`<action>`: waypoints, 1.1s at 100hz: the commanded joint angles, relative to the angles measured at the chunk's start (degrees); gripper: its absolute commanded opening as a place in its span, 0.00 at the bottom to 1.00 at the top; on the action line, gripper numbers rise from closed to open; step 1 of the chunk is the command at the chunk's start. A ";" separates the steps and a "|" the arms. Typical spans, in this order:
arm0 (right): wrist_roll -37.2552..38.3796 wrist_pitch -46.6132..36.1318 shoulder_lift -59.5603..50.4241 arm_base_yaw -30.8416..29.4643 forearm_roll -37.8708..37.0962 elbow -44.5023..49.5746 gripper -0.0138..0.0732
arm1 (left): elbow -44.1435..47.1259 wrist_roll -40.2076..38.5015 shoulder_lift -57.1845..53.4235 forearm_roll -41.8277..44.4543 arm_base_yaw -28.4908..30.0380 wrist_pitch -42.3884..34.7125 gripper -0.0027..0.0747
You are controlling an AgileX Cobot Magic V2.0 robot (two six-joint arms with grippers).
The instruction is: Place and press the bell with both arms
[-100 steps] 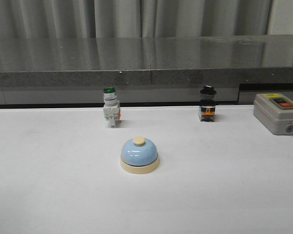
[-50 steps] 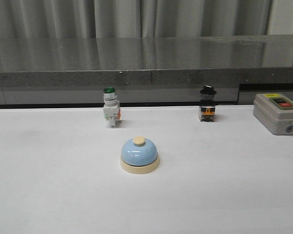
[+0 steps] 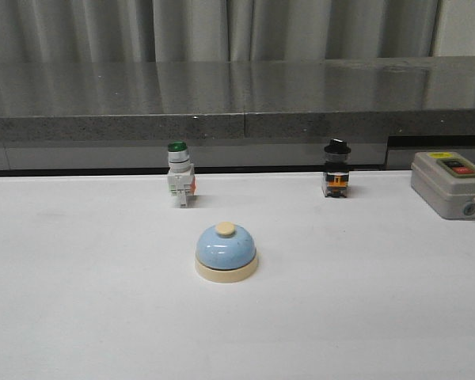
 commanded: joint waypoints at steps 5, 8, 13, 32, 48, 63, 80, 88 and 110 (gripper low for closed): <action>-0.25 -4.41 -0.47 -0.41 0.14 -0.02 0.08 | 2.18 -0.62 -2.43 0.54 0.19 -7.11 0.01; -0.25 -4.41 -0.47 -0.41 0.14 -0.02 0.08 | 3.27 -0.62 -3.06 0.54 0.19 -8.50 0.01; -0.25 -4.41 -0.47 -0.41 0.14 -0.02 0.08 | 5.12 -0.62 -3.91 0.54 0.19 -12.09 0.01; -0.25 -4.41 -0.47 -0.41 0.14 -0.02 0.08 | 11.11 -5.59 -6.19 10.36 1.88 -21.10 0.01; -0.25 -4.41 -0.47 -0.41 0.14 -0.02 0.08 | 13.33 -9.84 -8.78 13.86 5.42 -17.97 0.01; -0.25 -4.41 -0.47 -0.41 0.14 -0.02 0.08 | 17.88 -10.56 -8.68 13.10 6.95 -18.38 0.01; -0.25 -4.41 -0.47 -0.41 0.14 -0.02 0.08 | 18.67 -12.41 -8.68 12.54 6.95 -15.14 0.01; -0.25 -4.41 -0.47 -0.41 0.14 -0.02 0.08 | 18.67 -12.41 -8.68 12.20 6.95 -15.77 0.01; -0.25 -4.41 -0.47 -0.41 0.14 -0.02 0.08 | 18.67 -12.41 -8.68 12.20 6.95 -15.77 0.01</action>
